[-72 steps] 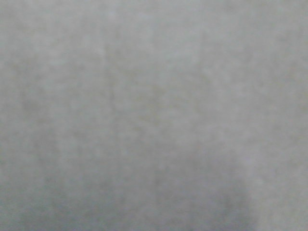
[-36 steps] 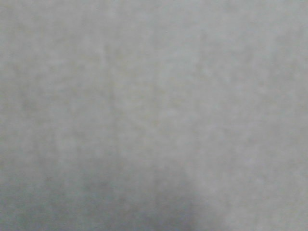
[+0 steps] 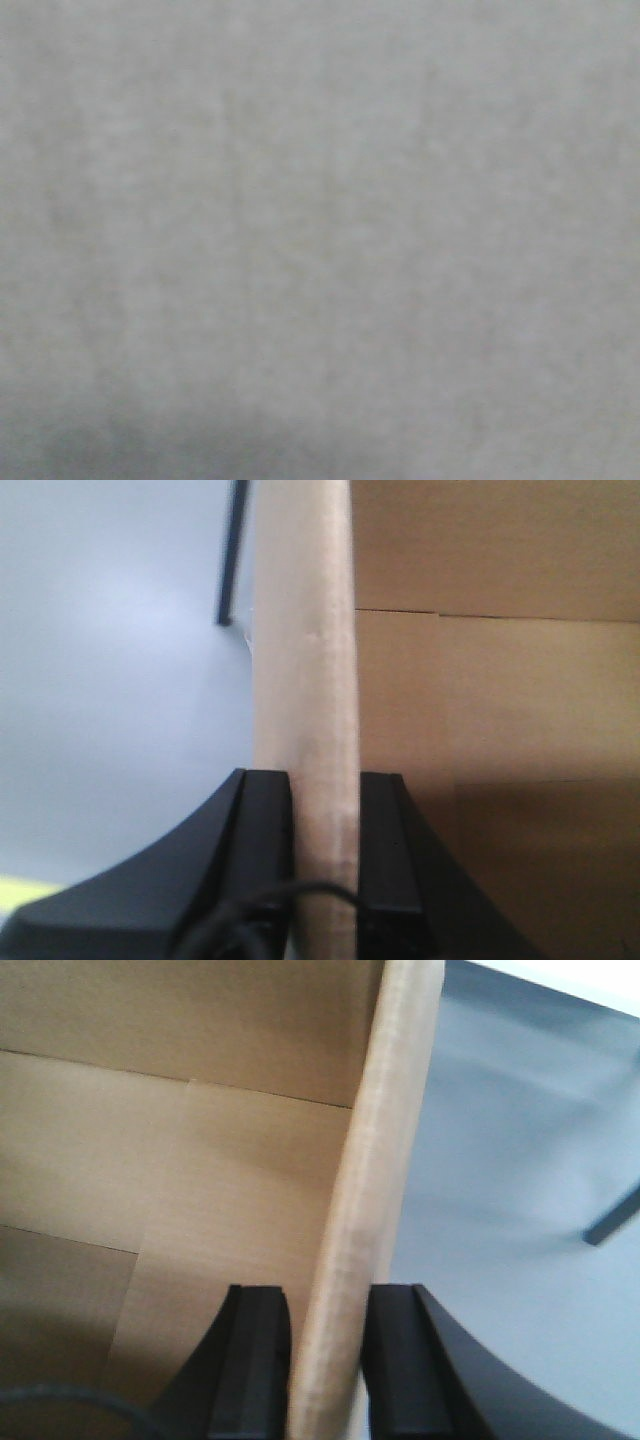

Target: Grab box from left shelf to table start

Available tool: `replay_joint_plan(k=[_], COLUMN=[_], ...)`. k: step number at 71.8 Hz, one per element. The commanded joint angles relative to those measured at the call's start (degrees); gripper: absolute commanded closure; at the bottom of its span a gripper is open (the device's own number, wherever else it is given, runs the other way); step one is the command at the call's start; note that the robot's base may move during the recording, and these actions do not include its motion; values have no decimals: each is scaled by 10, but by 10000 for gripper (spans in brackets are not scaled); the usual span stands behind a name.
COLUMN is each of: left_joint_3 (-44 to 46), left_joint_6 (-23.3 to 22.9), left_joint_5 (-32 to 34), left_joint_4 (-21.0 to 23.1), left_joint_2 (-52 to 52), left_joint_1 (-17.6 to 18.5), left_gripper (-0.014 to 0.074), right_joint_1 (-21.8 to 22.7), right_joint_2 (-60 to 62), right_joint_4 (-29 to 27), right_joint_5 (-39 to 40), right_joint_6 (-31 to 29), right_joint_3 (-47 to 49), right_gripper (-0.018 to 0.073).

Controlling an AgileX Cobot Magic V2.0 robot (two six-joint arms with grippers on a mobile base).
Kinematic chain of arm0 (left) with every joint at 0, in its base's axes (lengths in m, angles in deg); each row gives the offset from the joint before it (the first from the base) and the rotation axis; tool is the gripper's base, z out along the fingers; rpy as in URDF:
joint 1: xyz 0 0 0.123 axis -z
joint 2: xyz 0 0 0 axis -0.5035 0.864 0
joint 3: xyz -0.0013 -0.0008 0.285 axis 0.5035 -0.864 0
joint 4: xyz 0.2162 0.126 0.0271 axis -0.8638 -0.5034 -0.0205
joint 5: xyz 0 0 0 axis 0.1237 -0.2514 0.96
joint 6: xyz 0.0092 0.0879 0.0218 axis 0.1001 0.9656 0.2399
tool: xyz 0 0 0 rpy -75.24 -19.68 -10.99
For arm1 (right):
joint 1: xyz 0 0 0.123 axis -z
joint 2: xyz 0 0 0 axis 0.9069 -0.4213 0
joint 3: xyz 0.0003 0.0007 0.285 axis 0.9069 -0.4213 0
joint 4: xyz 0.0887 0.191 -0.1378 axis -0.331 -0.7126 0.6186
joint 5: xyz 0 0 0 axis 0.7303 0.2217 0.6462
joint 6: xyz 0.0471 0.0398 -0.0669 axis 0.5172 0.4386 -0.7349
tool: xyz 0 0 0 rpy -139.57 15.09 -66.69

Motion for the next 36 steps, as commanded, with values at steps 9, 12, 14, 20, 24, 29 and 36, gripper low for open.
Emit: replay_joint_plan(k=[9,12,14,20,24,29,36], left_joint_3=[23,23,23,23,23,23,23], left_joint_6=[-11,-11,-11,-11,-11,-11,-11], left_joint_5=[64,64,64,64,64,64,64], left_joint_4=[91,91,91,91,91,91,91], left_joint_2=[-3,-3,-3,-3,-3,-3,-3], left_joint_1=[4,4,4,4,4,4,4], left_gripper=[700,700,700,700,700,700,700], right_joint_1=[-1,-1,-1,-1,-1,-1,-1], right_joint_2=[0,0,0,0,0,0,0], right_joint_4=[4,4,4,4,4,4,4], right_joint_5=[52,52,52,52,52,52,52], right_joint_6=[-15,-15,-15,-15,-15,-15,-15], right_joint_3=[18,18,18,18,18,18,18], right_gripper=[492,492,492,492,492,492,492])
